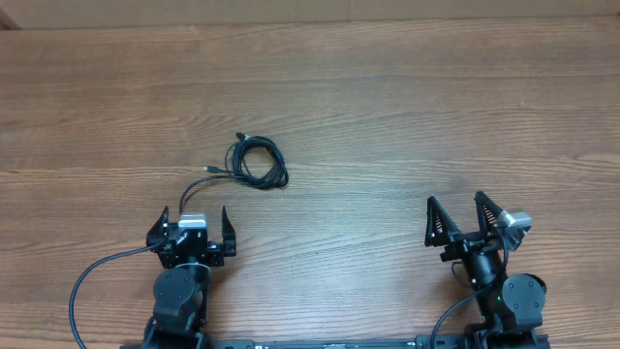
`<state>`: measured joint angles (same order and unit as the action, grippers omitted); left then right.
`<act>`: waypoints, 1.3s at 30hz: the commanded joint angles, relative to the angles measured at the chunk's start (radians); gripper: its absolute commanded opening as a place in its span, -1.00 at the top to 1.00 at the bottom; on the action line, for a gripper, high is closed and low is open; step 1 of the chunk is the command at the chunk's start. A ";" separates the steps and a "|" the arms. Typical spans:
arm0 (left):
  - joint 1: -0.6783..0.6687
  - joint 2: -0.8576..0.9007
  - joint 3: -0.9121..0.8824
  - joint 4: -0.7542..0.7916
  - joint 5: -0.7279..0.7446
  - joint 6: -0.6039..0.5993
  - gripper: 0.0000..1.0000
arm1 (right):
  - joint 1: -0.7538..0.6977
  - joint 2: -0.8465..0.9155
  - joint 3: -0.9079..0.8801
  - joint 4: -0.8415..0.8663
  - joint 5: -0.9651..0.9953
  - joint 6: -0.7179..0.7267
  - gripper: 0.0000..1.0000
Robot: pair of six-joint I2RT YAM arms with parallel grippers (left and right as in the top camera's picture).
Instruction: Untangle cables
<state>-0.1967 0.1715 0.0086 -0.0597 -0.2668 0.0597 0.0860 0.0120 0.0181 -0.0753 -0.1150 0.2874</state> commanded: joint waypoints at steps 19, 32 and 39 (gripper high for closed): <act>-0.004 0.005 0.002 -0.005 -0.021 0.015 -0.99 | 0.005 0.023 -0.010 0.002 0.010 -0.005 -1.00; -0.005 0.005 0.002 -0.005 -0.021 0.015 -0.99 | 0.005 0.023 -0.010 0.002 0.010 -0.005 -1.00; -0.005 0.005 0.002 -0.005 -0.021 0.015 -0.99 | 0.005 0.023 -0.010 0.002 0.010 -0.005 -1.00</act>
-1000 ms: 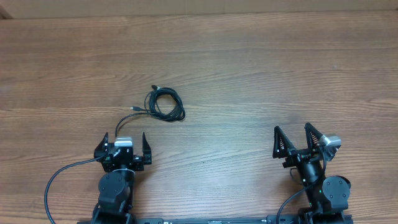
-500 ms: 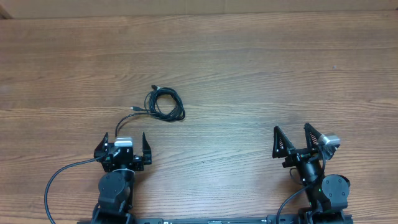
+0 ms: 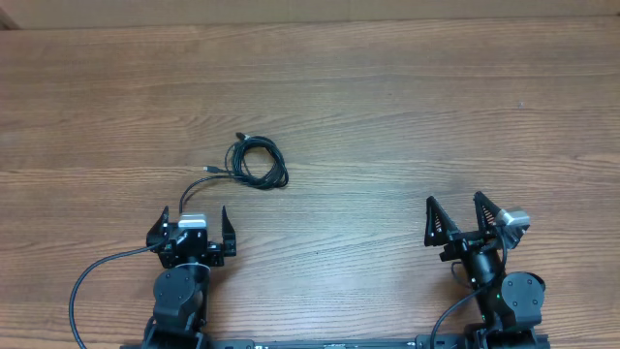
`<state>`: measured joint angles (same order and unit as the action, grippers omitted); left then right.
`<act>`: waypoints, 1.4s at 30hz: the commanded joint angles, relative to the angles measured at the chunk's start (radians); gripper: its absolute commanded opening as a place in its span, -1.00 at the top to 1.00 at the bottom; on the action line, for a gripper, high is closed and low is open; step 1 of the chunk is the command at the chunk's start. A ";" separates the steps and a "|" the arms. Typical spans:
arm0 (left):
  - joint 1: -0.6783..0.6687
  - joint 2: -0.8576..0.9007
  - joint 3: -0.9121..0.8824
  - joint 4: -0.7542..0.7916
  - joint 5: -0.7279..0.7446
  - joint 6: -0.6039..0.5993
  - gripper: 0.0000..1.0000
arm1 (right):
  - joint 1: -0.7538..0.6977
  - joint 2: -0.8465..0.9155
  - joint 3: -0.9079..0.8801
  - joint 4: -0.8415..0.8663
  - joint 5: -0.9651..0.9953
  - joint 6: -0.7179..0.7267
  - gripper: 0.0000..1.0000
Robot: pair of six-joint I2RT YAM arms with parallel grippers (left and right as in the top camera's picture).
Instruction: Untangle cables
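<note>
A black cable (image 3: pixel 258 162) lies coiled in a small bundle on the wooden table, left of centre, with one connector end sticking out at its top and another trailing to its lower left. My left gripper (image 3: pixel 193 224) stands open near the front edge, just below and left of the coil, nothing between its fingers. At the front right, far from the cable, my right gripper (image 3: pixel 457 215) is open and holds nothing.
The wooden table (image 3: pixel 407 116) stretches bare behind and between the arms. A black supply cable (image 3: pixel 92 276) loops out from the left arm's base toward the front left edge.
The right arm has shifted very slightly at its base. The cable and the left arm are where they were.
</note>
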<state>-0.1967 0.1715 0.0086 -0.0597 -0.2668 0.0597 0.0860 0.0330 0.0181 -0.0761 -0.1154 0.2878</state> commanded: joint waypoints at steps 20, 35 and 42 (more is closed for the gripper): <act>-0.005 0.117 0.442 -0.413 0.209 -0.089 -0.99 | 0.005 0.002 -0.010 0.002 0.010 -0.005 -1.00; -0.005 0.724 1.023 -0.651 0.546 -0.090 -0.99 | 0.005 0.002 -0.010 0.002 0.010 -0.005 -1.00; -0.006 0.835 1.080 -0.708 0.764 -0.090 -0.99 | 0.005 0.002 -0.010 0.002 0.010 -0.005 -0.99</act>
<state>-0.1967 0.9936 1.0573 -0.7597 0.3363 -0.0235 0.0860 0.0341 0.0181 -0.0765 -0.1150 0.2874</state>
